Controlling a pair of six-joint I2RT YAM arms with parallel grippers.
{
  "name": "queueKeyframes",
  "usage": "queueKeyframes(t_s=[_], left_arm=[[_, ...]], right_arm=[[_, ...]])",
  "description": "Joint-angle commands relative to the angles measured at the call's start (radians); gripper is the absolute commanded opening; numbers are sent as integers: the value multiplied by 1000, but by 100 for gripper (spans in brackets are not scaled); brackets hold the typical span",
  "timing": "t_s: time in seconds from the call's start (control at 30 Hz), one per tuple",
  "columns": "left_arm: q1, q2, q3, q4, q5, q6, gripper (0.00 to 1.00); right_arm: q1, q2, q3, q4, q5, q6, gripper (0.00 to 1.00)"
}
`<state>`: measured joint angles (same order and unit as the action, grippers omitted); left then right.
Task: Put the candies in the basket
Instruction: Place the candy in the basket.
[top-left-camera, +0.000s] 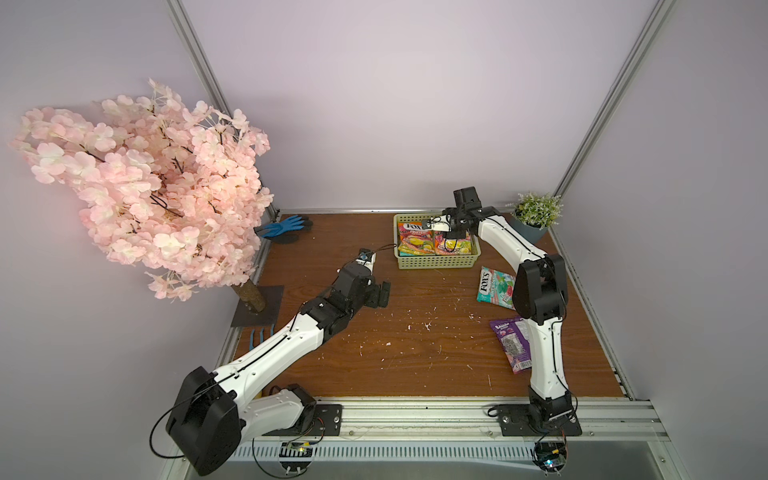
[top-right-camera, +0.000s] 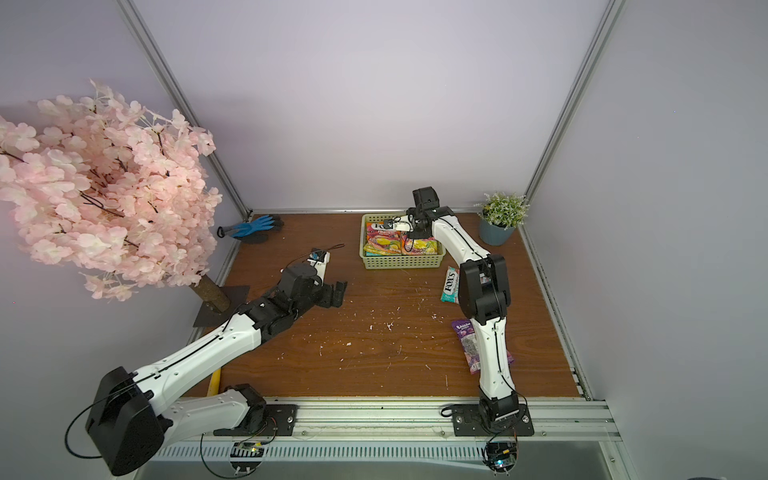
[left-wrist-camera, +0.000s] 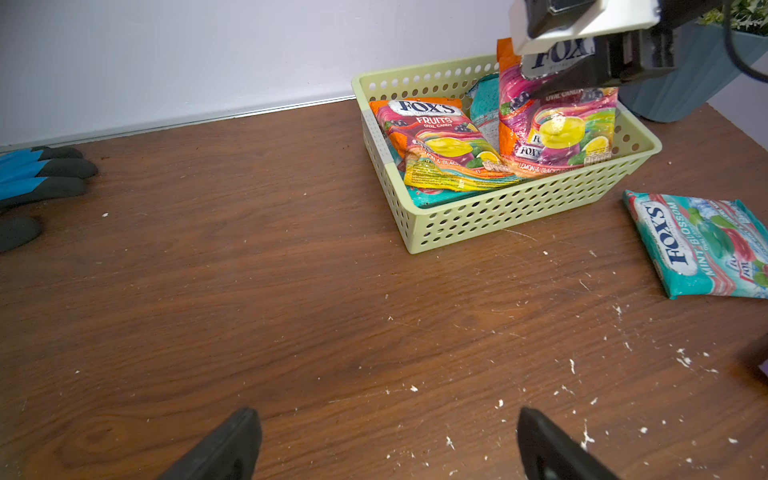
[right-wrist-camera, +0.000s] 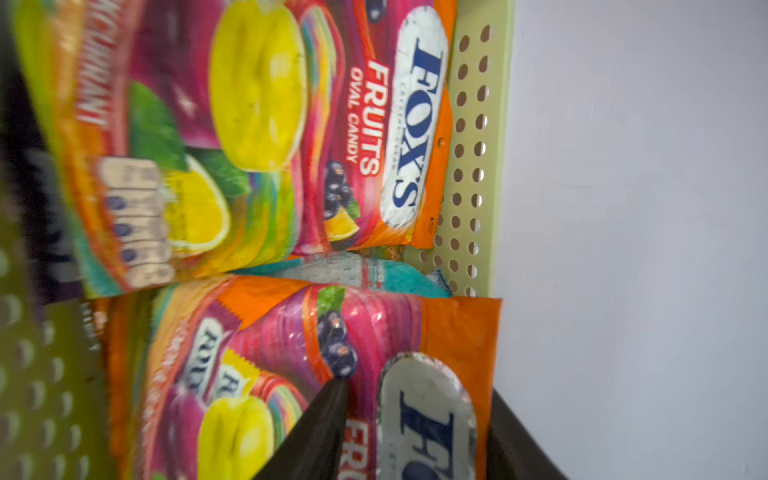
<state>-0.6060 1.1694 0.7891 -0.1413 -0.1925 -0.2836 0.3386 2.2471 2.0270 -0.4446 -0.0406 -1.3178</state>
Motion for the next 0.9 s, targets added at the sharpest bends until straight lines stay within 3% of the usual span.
queueKeyframes(t_s=[0.0, 0.13, 0.23, 0.47, 0.57, 0.63, 0.77, 0.87], left_arm=[[8, 24, 9, 19, 1, 6, 99], [8, 47, 3, 35, 14, 0, 99], [8, 52, 2, 50, 22, -8, 99], [10, 57, 17, 103, -1, -64, 99], [11, 73, 42, 117, 34, -88, 99], [12, 95, 66, 115, 76, -103, 99], [11, 151, 97, 143, 220, -141, 98], [9, 193, 95, 200, 325, -180, 87]], right_arm=[[4, -39, 12, 132, -32, 63, 53], [10, -82, -83, 242, -40, 133, 55], [14, -137, -156, 321, -33, 275, 57], [27, -363, -384, 413, -46, 1001, 59], [27, -458, -512, 420, 61, 1319, 60], [17, -499, -557, 323, 155, 1496, 61], [-47, -531, -633, 100, 170, 1616, 62], [-138, -583, -768, 93, 148, 1685, 63]])
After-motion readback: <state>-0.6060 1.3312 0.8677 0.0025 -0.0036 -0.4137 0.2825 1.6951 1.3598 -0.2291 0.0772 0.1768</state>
